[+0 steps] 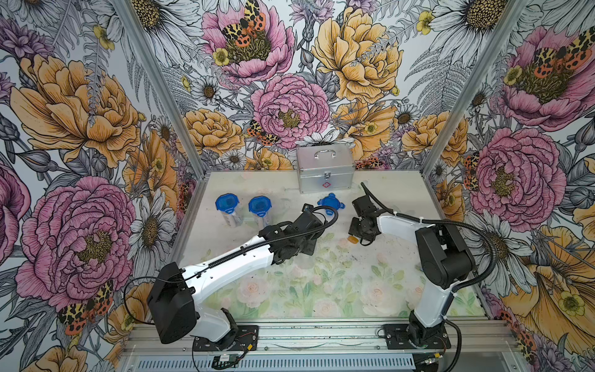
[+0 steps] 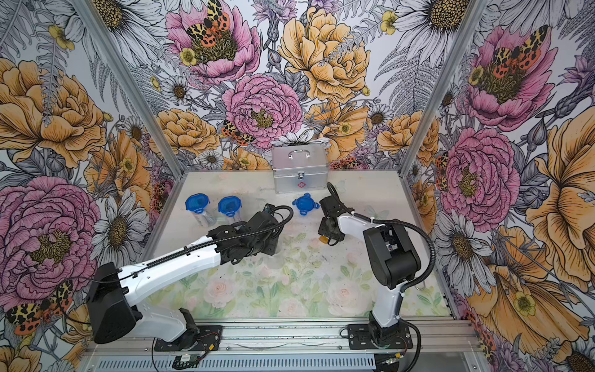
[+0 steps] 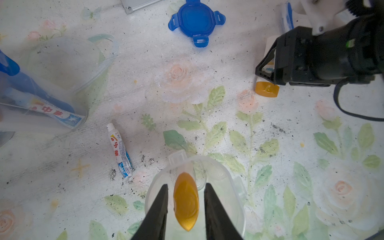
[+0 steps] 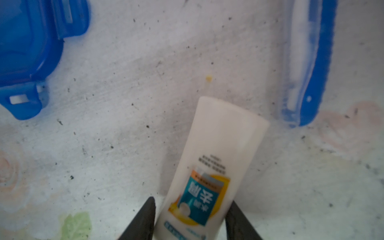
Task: Pack away toiletry kits
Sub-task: Adjust the toiletry item at the center of the board.
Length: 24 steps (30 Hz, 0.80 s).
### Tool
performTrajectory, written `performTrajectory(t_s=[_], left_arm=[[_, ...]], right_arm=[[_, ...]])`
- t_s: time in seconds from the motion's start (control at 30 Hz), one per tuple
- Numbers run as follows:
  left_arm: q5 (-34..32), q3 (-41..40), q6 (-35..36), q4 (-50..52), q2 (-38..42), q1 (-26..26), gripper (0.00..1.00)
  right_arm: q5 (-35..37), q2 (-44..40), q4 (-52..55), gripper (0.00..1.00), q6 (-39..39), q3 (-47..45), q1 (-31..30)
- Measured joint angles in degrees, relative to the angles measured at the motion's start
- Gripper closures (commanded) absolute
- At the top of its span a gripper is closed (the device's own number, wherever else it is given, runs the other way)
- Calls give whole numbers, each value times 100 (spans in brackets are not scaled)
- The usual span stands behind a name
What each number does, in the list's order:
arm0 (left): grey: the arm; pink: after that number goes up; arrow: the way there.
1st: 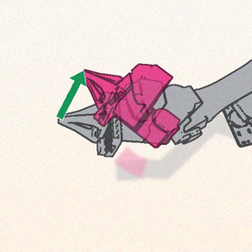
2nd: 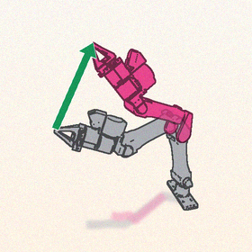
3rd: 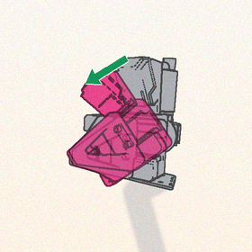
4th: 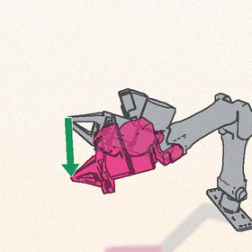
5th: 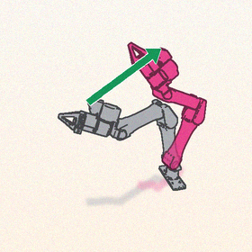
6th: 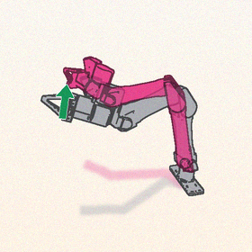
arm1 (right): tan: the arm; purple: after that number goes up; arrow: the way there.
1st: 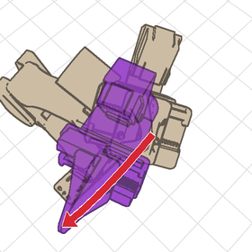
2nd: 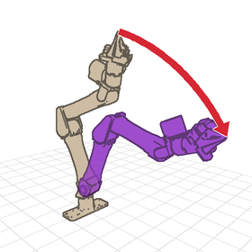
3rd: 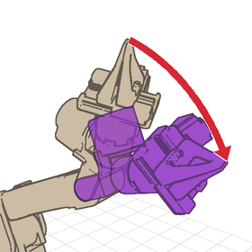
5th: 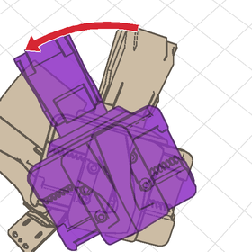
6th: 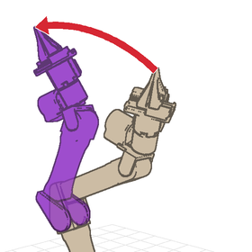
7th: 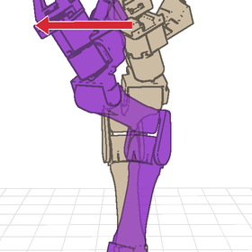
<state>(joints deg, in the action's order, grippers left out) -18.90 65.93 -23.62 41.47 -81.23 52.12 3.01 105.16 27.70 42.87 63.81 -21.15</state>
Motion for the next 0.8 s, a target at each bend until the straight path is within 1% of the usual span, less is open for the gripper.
performTrajectory(t_s=[0.2, 0.3, 0.4, 0.57, 0.63, 0.7, 0.8], left_arm=[[0, 0, -26, -11, 0, 0, 69], [2, -4, -46, -24, 0, 0, 69], [9, -31, -87, -46, 20, -7, 69], [68, -197, -216, -59, 216, -28, 65], [116, -245, -282, -59, 323, -63, 61], [177, -295, -339, -61, 481, -138, 56], [256, -345, -391, -63, 778, -282, 48]], right_arm=[[-2, -9, -105, 64, -258, -66, -96], [-22, -39, -188, 68, -389, -122, -177], [-46, -125, -190, 71, -549, -223, -350], [-87, -219, 13, 71, -841, -267, -852], [-94, -249, 129, 67, -942, -269, -1056], [-131, -332, 225, 57, -981, -339, -1209], [-109, -487, 476, 40, -1003, -498, -1252]])
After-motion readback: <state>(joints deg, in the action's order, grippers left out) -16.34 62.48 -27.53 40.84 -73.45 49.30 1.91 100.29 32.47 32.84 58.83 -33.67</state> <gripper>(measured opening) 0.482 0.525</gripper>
